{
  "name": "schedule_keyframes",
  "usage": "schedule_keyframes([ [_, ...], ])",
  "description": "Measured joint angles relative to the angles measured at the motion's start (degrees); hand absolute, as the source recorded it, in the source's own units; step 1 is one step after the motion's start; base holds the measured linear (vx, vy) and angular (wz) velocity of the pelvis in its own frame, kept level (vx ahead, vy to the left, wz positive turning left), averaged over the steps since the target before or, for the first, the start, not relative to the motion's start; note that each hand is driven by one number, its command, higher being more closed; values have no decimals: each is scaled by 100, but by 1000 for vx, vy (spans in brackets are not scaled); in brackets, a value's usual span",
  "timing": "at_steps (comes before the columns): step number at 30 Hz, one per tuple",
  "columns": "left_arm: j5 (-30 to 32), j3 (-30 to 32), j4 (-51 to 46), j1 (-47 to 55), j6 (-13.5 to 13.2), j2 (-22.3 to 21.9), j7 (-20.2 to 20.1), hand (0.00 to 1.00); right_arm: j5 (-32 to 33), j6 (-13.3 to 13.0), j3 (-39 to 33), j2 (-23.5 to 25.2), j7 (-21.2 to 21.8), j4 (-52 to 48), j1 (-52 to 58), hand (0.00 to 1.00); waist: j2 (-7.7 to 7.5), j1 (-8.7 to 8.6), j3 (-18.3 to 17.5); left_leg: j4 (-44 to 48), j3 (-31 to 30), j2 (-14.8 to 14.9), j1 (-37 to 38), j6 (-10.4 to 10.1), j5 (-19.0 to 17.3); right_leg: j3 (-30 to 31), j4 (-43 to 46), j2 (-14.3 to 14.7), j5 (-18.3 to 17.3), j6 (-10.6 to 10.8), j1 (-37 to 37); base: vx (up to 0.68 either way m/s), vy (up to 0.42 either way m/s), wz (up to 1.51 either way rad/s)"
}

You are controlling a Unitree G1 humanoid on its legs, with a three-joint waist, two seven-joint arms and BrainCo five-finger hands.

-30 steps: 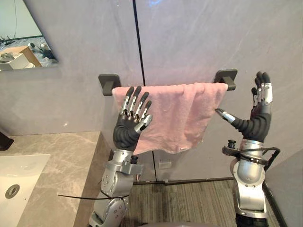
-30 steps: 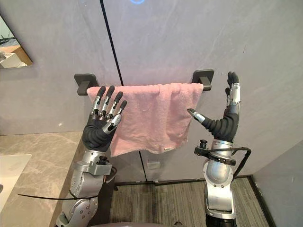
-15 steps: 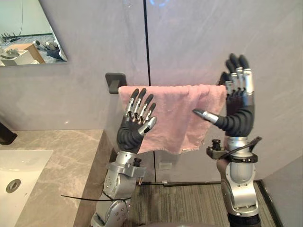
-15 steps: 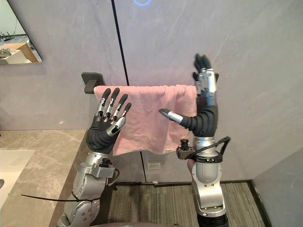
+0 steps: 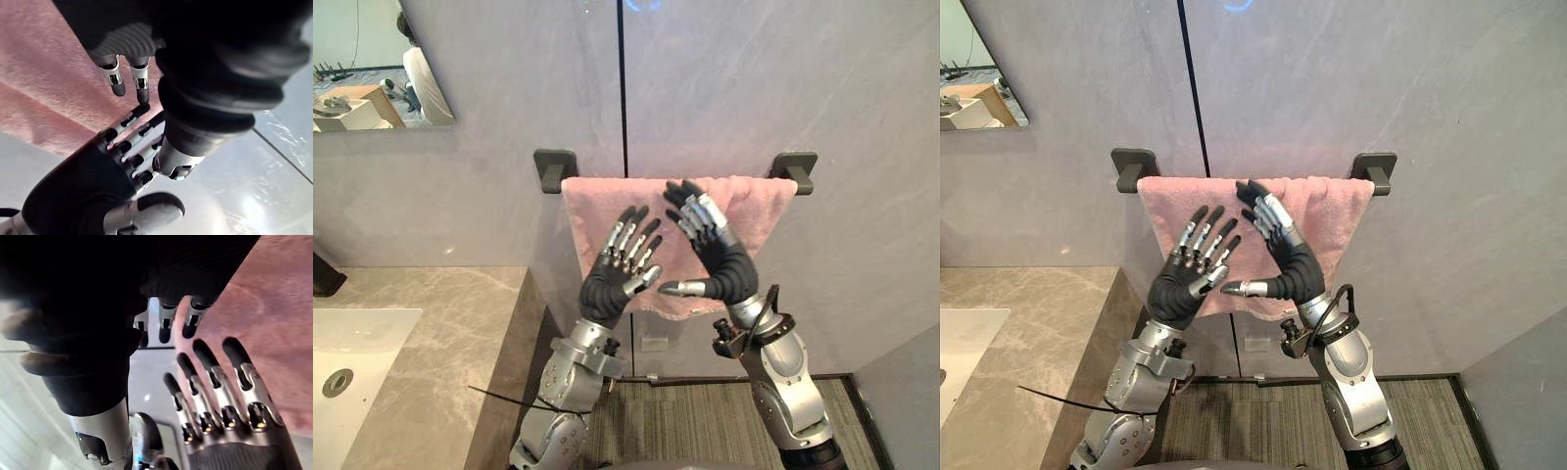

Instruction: Organize washtable

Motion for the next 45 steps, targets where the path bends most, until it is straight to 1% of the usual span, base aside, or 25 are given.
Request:
schedule_keyframes([
  [4, 7, -1, 394, 0, 62, 2, -47, 0, -226, 8, 0, -22, 27, 511, 64, 0, 1, -11, 1, -25, 0, 0, 0, -1, -1, -2, 10, -3, -17, 7, -6, 0, 0, 0],
  [7, 43, -6, 589, -15, 98, -1, -103, 0, -421, 125, 14, -13, 17, 985, 76, 0, 2, -7, 1, -26, -3, -2, -7, -1, -1, -9, 9, -5, -20, 9, -11, 0, 0, 0],
  [9, 123, 1, 740, -71, 107, -2, -104, 0, -499, 167, 9, -11, -76, 1376, 77, 0, 4, -6, 3, -25, -17, -11, -25, -1, 0, -18, 6, -11, -20, 10, -20, -2, -1, 3],
  [11, 388, 28, 921, -198, 106, -2, -94, 0, -510, 199, -17, 4, -131, 1566, 72, 0, 8, 1, 5, -19, -21, -26, -29, 0, 0, -20, 4, -14, -21, 10, -21, 0, 0, 0],
  [12, 586, 80, 1075, -289, 105, -8, -77, 0, -566, 210, -37, 48, -213, 1696, 54, 0, 7, 1, 5, -4, -22, -52, -31, 0, 0, -21, 4, -17, -21, 12, -22, 0, 0, 0],
  [14, 787, 130, 1268, -398, 106, -20, 10, 0, -702, 214, -68, 100, -325, 1827, 45, 0, 8, 0, 5, 4, -24, -59, -36, 1, 1, -21, 4, -23, -22, 13, -25, 0, 0, 0],
  [17, 1010, 423, 1550, -501, 105, -124, 154, 0, -963, 221, -156, 113, -489, 2036, 14, 0, 7, -12, 5, 6, -22, -69, -87, 10, 7, -20, 19, -33, -21, 13, -89, 0, 0, 0],
  [21, 1161, 647, 1935, -646, 104, -116, 327, 0, -1197, 230, -339, 103, -684, 2430, -254, 0, 4, -12, 7, 8, -24, -38, -116, 15, 11, -1, 6, -45, -20, 14, -107, 0, 0, 0],
  [24, 1286, 952, 2167, -649, 104, -120, 550, 0, -1344, 236, -548, 105, -865, 2539, -364, 0, -1, -8, 9, 9, -23, -35, -130, 15, 10, -3, -16, -42, -17, 14, -108, 0, 0, 0],
  [25, 1421, 1122, 2275, -650, 103, -121, 686, 0, -1386, 237, -664, 106, -981, 2669, -431, 0, -7, -7, 11, 10, -22, -30, -134, 15, 10, -2, -23, -37, -17, 13, -108, 0, 0, 0],
  [31, 1444, 1633, 2411, -648, 102, -118, 1012, 0, -1515, 249, -1156, 114, -1319, 2871, -470, 0, -47, 16, 36, 10, -15, 6, -153, 12, 9, 1, -48, -5, -6, -2, -109, 0, 0, 0],
  [35, 1467, 1956, 2626, -623, 101, -126, 1144, 0, -1513, 251, -1556, 122, -1526, 2871, -469, 0, -59, 37, 38, 10, -10, 34, -189, 11, 9, 9, -121, 34, 32, -44, -103, 0, 0, 0],
  [38, 1632, 2190, 2626, -596, 99, -160, 1158, 0, -1510, 254, -1892, 155, -1684, 2871, -461, 0, -63, 49, 42, 10, -10, 48, -205, 9, 9, 8, -128, 40, 34, -47, -102, 0, 0, 0],
  [41, 1661, 2539, 2625, -461, 97, -365, 1155, 0, -1503, 254, -2196, 279, -1723, 2869, -398, 0, -77, 41, 60, 9, -11, 34, -204, 10, 9, -1, -121, 40, 31, -43, -103, 0, 0, 0],
  [45, 1659, 2780, 2625, -116, 99, -473, 1149, 0, -1504, 264, -2410, 475, -1796, 2866, -190, 0, -122, 45, 103, 5, -20, 22, -213, 9, 7, -10, -104, 27, 16, -26, -112, -4, -1, 1],
])
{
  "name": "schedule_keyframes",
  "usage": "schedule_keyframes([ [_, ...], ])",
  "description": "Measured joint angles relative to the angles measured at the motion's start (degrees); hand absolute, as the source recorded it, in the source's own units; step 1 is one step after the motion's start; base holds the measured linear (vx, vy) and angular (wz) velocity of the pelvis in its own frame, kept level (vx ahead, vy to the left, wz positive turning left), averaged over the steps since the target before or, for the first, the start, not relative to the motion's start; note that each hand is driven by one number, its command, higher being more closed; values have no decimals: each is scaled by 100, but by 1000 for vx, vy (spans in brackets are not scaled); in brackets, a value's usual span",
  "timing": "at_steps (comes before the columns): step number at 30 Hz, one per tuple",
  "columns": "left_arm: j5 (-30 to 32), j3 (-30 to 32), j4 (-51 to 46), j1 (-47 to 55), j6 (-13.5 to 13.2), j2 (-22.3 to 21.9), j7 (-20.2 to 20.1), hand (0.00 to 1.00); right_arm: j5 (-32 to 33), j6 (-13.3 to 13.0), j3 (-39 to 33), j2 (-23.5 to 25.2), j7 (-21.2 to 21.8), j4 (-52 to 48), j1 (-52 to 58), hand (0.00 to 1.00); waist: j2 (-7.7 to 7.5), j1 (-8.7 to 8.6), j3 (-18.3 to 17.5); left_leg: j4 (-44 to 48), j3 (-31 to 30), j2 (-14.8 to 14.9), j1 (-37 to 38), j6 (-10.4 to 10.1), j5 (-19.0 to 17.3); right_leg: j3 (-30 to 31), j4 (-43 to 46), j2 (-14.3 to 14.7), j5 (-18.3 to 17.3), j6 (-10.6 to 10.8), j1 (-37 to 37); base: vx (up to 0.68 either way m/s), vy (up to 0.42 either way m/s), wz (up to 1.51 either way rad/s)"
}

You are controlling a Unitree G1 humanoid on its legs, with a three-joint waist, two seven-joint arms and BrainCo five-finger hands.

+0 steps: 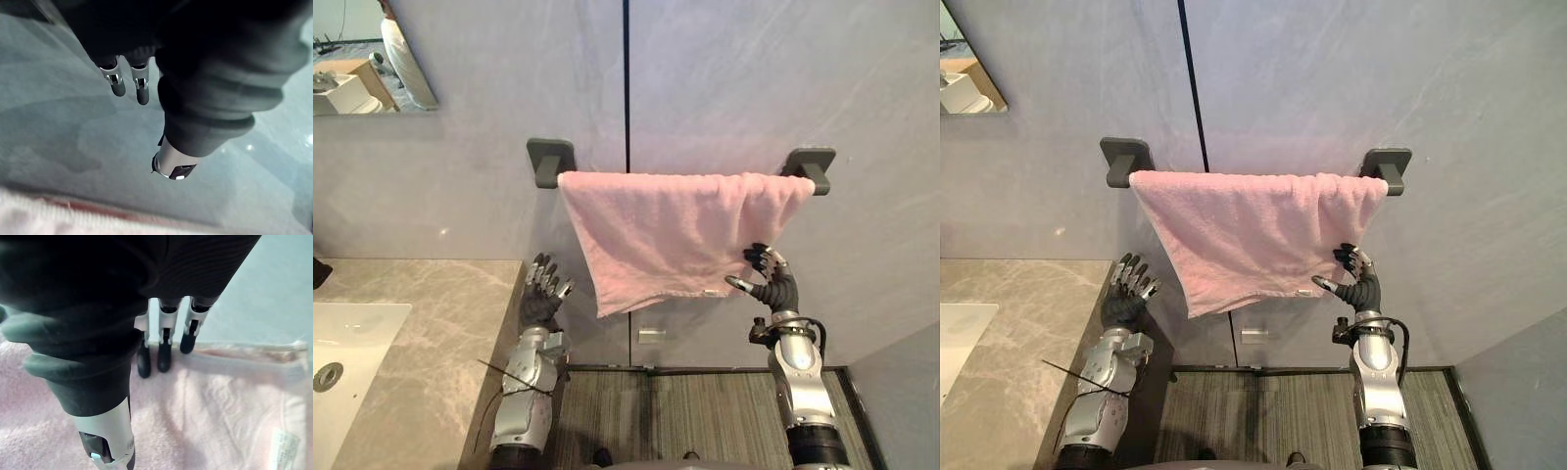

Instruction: Organize washtable

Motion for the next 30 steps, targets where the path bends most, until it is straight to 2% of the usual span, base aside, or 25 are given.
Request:
schedule_keyframes([
  [8, -6, 103, 93, 1001, 10, -334, -182, 0, -62, 111, -103, 230, -28, 21, 852, 0, 25, 98, 59, -34, -37, -14, -17, 0, -4, -39, 152, -34, -104, 33, -91, -6, -1, 2],
  [13, 187, 88, 1349, 1058, 158, -312, -292, 0, -64, 156, 103, 286, -12, 845, 1033, 0, 24, 122, 59, -34, -29, -2, -1, -4, -6, -55, 93, -20, -99, 30, -39, 0, 0, 0],
  [16, 476, 84, 2173, 1051, 236, -306, -348, 0, -91, 226, 171, 317, 11, 1638, 1036, 0, 27, 151, 60, -35, 14, 14, 51, -27, -21, -43, 76, -7, -100, 29, 8, -7, -4, -2],
  [18, 672, 86, 2887, 1010, 261, -288, -399, 0, -117, 266, 168, 300, 79, 2236, 1031, 0, 42, 242, 67, -35, 39, 20, 58, -33, -26, 7, 76, 2, -99, 28, 7, -11, -11, -9],
  [20, 689, 88, 3395, 942, 277, -261, -397, 0, -124, 319, 180, 297, 101, 2700, 1005, 0, 42, 244, 67, -35, 44, 21, 59, -33, -26, 12, 76, 3, -99, 27, 5, -4, -5, -2],
  [25, 818, 190, 4212, 689, 249, -74, -248, 0, -149, 361, 391, 173, 108, 3908, 732, 0, 86, 283, 153, -35, 231, 30, 88, -40, -33, 220, 105, 12, -50, 9, -100, -26, 3, -18],
  [28, 907, 290, 4394, 540, 246, -74, -214, 0, -228, 365, 398, 124, 101, 4088, 576, 0, 107, 305, 246, -28, 399, 24, 29, -63, -50, 417, 161, 14, 6, -1, -281, -58, 20, -37],
  [30, 905, 332, 4496, 395, 248, -81, -123, 0, -235, 424, 413, 30, 97, 4125, 413, 0, 103, 315, 384, 9, 529, 47, -100, -65, -53, 534, 714, -13, -140, -3, -739, -63, 26, -34],
])
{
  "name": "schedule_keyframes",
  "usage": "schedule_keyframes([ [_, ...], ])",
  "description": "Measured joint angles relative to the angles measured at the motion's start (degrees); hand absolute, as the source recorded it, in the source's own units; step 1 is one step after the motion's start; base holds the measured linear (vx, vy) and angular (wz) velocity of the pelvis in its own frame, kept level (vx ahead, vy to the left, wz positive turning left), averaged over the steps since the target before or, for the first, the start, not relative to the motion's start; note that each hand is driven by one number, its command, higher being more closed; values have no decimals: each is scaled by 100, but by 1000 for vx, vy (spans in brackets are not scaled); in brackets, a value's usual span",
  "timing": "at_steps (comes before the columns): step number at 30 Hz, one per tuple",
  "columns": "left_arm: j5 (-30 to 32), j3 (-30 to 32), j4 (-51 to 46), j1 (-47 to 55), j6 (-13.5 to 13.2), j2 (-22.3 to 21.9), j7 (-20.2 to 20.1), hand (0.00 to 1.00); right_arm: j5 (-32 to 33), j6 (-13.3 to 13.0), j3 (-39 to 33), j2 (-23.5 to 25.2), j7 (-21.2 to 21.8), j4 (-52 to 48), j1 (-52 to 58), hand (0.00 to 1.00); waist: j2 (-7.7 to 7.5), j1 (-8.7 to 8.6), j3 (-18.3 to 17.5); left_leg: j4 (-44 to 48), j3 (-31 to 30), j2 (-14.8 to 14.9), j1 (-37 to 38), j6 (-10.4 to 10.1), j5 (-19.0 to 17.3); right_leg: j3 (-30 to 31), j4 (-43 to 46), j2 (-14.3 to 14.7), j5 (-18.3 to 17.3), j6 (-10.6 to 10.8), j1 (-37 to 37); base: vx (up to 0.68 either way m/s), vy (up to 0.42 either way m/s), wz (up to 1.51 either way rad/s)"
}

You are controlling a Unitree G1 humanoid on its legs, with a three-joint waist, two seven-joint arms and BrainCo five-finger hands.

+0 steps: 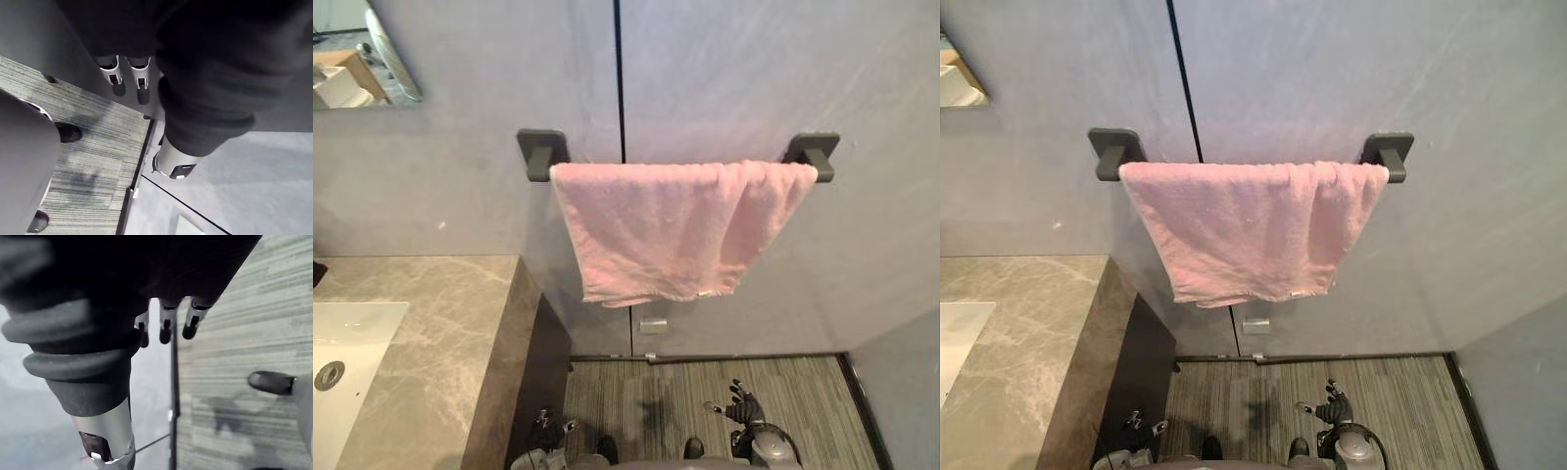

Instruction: Organize washtable

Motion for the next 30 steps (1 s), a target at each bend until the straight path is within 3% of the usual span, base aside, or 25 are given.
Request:
schedule_keyframes([
  [3, -1, 61, -6, -90, 5, 82, 19, 0, -3, 61, 148, -67, 2, 163, -149, 0, -125, -8, 112, 376, 2, 19, -366, 122, -28, 37, 506, -90, -71, 83, -393, -58, 11, 3],
  [4, 0, 97, -5, -123, 8, 71, 30, 0, -3, 75, 169, -83, 1, 176, -187, 0, -69, 14, 143, 495, 58, 119, -516, 179, -53, -6, 794, -105, -302, 81, -417, -52, 7, 18],
  [5, -1, 125, -13, -157, 9, 59, 45, 0, -2, 94, 206, -85, -1, 173, -165, 0, -64, 18, 162, 587, 5, 117, -579, 180, -54, -230, 1914, -261, -837, -14, -594, 11, -50, 48],
  [6, 0, 99, -26, -148, 7, 74, 57, 0, -2, 120, 241, -53, 9, 235, -85, 0, -24, 88, 180, 652, -185, 82, -517, 174, -50, -305, 2919, -404, -1288, 169, -458, 37, -81, 50],
  [8, -9, 117, -28, -135, 6, 97, 105, 0, -2, 118, 336, -39, 9, 248, -116, 0, -171, 224, 101, 838, -266, 11, -673, 144, -29, -178, 2797, -425, -1479, 255, -193, -17, -149, 38],
  [11, -17, 111, -38, -200, -1, -15, 133, 0, 8, 116, 346, -144, -14, 250, -476, 0, 2, 268, 142, 1063, -422, 101, -1110, 1, 96, -72, 1667, -146, -1640, 68, 80, -126, -150, 21],
  [14, -30, -18, -9, -311, -18, -204, 169, 0, 20, 113, 362, -301, -27, 280, -768, 0, 456, 267, 359, 1130, -735, 406, -1446, -163, 361, -332, 720, 320, -1172, -185, 383, -239, -123, 26],
  [16, -19, -152, 14, -319, -35, -188, 188, 0, 17, 113, 329, -310, -92, 365, -758, 0, 577, 254, 419, 953, -876, 522, -1498, -293, 654, -537, 495, 510, -995, -309, 466, -239, -119, 47],
  [17, -16, -243, 39, -340, -46, -175, 233, 0, 14, 126, 291, -305, -163, 388, -718, 0, 590, 256, 420, 510, -903, 533, -1423, -553, 1127, -698, 506, 535, -955, -372, 398, -246, -122, 58],
  [18, -18, -244, 89, -367, -56, -170, 240, 0, 14, 135, 261, -309, -177, 386, -685, 0, 576, 256, 421, 315, -928, 517, -1392, -696, 1299, -790, 509, 510, -920, -432, 315, -257, -100, 51],
  [19, -18, -226, 108, -397, -63, -169, 240, 0, 13, 148, 160, -283, -182, 390, -655, 0, 524, 266, 457, 542, -881, 492, -1445, -660, 1124, -903, 571, 436, -898, -526, 190, -225, -50, 39],
  [20, -16, -223, 113, -424, -82, -159, 239, 0, 13, 154, 24, -298, -208, 388, -654, 0, 486, 260, 478, 1318, -793, 366, -1549, -412, 545, -968, 681, 257, -887, -547, 62, -211, -21, 33],
  [22, -15, -227, 195, -435, -92, -153, 235, 0, 13, 154, -103, -373, -258, 388, -581, 0, 457, 242, 481, 2283, -762, 262, -1490, -315, -189, -976, 660, 62, -759, -519, -26, -173, 47, 19],
  [23, -10, -226, 272, -435, -89, -176, 230, 0, 13, 156, -143, -428, -258, 390, -537, 0, 523, 239, 446, 2597, -744, 297, -1321, -384, -565, -979, 647, 11, -661, -481, -71, -159, 141, 10],
  [25, -6, -224, 401, -443, -84, -192, 228, 0, 11, 158, -177, -439, -257, 436, -503, 0, 611, 234, 395, 2763, -691, 448, -1058, -496, -916, -990, 655, 14, -547, -433, -158, -111, 185, 9],
  [26, 18, -226, 494, -492, -60, -194, 225, 0, 3, 162, -205, -431, -255, 512, -508, 0, 669, 214, 364, 2651, -631, 518, -967, -593, -1030, -1043, 699, 17, -489, -385, -227, -209, 215, 47],
  [27, 243, -312, 507, -478, -14, -158, 226, 0, 2, 190, -324, -361, -246, 607, -509, 0, 596, 105, 251, 1734, -522, 349, -767, -394, -856, -1150, 401, 14, -270, -236, -244, -279, 251, 64],
  [28, 321, -420, 546, -498, 21, -69, 220, 0, 2, 190, -429, -313, -248, 619, -508, 0, 578, 88, 230, 962, -537, 243, -539, -199, -577, -1226, 172, 4, -99, -229, -246, -259, 177, 59],
  [30, 423, -474, 608, -536, 44, -58, 221, 0, 2, 191, -461, -266, -246, 621, -523, 0, 559, 71, 204, 282, -590, 117, -354, -177, -143, -1272, -45, -29, 84, -196, -247, -184, 79, 27],
])
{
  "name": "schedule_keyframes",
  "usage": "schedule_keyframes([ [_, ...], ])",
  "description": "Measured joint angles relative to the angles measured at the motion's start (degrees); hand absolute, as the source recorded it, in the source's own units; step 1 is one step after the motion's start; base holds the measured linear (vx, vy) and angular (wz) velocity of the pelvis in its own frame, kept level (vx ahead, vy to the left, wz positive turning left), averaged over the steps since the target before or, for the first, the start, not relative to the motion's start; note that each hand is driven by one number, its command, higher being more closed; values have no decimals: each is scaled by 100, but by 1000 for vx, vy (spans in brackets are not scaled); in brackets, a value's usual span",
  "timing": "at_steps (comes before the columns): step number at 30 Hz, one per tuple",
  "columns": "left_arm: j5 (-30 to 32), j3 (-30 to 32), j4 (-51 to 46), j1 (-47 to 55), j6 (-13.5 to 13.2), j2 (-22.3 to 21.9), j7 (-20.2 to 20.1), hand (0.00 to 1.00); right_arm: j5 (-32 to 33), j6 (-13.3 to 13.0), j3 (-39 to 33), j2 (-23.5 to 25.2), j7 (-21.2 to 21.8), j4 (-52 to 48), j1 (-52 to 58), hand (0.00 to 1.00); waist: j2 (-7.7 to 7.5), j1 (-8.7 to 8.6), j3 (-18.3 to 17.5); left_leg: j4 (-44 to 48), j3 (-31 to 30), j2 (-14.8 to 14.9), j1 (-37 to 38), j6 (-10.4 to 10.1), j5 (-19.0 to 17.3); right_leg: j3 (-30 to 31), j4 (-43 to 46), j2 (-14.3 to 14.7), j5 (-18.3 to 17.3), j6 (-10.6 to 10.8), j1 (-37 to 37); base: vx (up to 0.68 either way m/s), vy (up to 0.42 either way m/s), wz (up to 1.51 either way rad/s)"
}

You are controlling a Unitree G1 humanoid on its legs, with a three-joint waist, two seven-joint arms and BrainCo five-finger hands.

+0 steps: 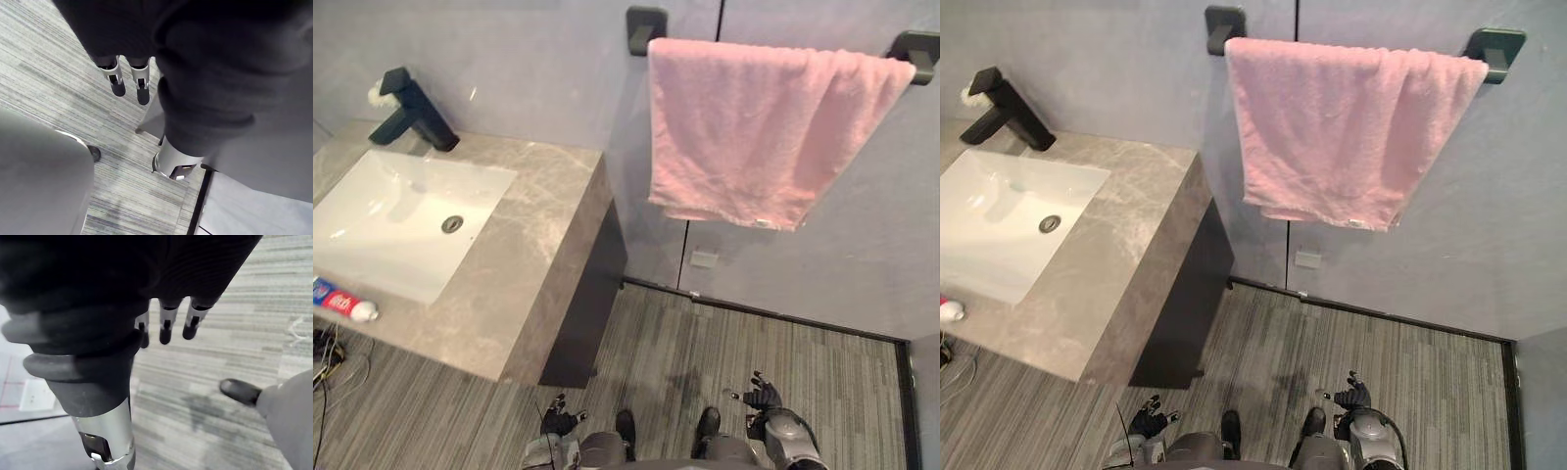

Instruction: Organize washtable

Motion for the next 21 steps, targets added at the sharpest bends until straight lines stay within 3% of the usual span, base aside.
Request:
schedule_keyframes([
  [6, 35, -91, 108, -18, -6, 8, -1, 0, -62, 61, 106, 127, -1, 232, 19, 0, -28, -11, -75, -323, -77, -77, 112, 63, 187, -6, -104, -27, 127, 16, 47, -138, 33, 4],
  [10, 80, -72, 228, -21, 3, 54, -2, 0, -99, 122, 172, 145, -2, 274, 17, 0, -90, -130, -96, -324, -128, -84, 178, 86, 171, 11, -54, -30, 121, 21, 109, -48, 10, 1],
  [13, 245, 22, 256, -29, 41, 53, -1, 0, -98, 122, 205, 153, -2, 275, 50, 0, -145, -163, -133, -321, -346, -90, 196, 89, 169, 246, 478, -31, -255, 130, -13, 5, -20, 20],
  [14, 254, 23, 255, -31, 44, 60, -1, 0, -98, 121, 204, 152, -3, 270, 65, 0, -159, -172, -138, -320, -456, -99, 183, 90, 169, 585, 696, 46, -423, 156, -111, 57, -76, 69],
  [15, 283, 24, 253, -40, 68, 99, -3, 0, -98, 120, 207, 169, -1, 274, 148, 0, -239, -215, -149, -305, -713, -165, 165, 110, 184, 1326, 1034, 228, -667, 63, -229, 66, -97, 95],
  [16, 286, 52, 250, -39, 86, 99, 3, 0, -82, 122, 204, 164, 3, 272, 226, 0, -259, -233, -157, -293, -914, -203, 165, 112, 214, 1553, 1208, 311, -832, 42, -231, 99, -95, 94],
  [21, 306, 161, 260, -38, 99, 58, 2, 0, -81, 120, 158, 155, 13, 298, 228, 0, -202, -141, -233, -296, -1338, -212, 33, 79, 294, 1053, 904, 274, -865, 6, -14, 108, -36, 55],
])
